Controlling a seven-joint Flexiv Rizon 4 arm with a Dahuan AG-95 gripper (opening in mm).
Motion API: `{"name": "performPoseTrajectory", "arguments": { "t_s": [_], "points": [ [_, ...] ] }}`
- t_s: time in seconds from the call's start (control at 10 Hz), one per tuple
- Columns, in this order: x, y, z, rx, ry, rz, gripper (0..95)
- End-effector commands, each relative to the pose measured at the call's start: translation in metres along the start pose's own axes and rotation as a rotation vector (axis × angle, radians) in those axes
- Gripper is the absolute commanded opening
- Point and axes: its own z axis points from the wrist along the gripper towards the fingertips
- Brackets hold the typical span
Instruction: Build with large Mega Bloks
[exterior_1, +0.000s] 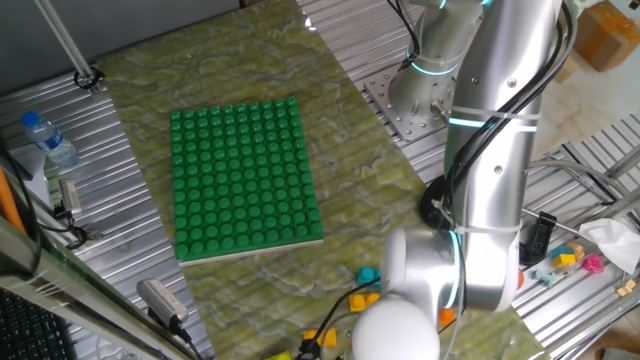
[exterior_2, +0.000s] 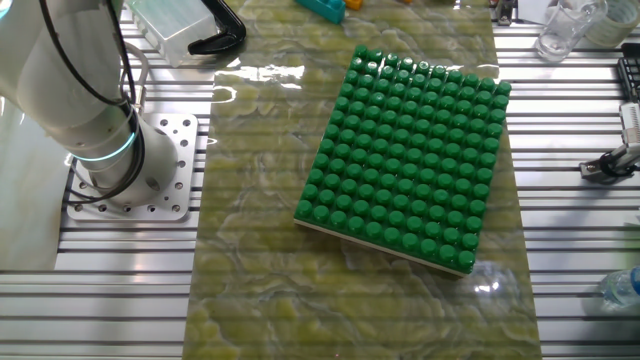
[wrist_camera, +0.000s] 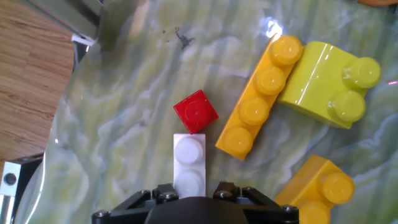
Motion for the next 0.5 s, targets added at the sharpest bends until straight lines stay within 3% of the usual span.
{"name": "performPoseTrajectory", "arguments": {
  "t_s": [0.1, 0.2, 0.5],
  "points": [
    [0.0003, -0.0004, -0.0006, -0.012, 0.044, 0.025, 57.0],
    [0.0003, -0.0004, -0.0006, -0.011, 0.053, 0.026, 57.0],
    [0.0003, -0.0004, -0.0006, -0.03, 0.029, -0.022, 57.0]
  ]
}}
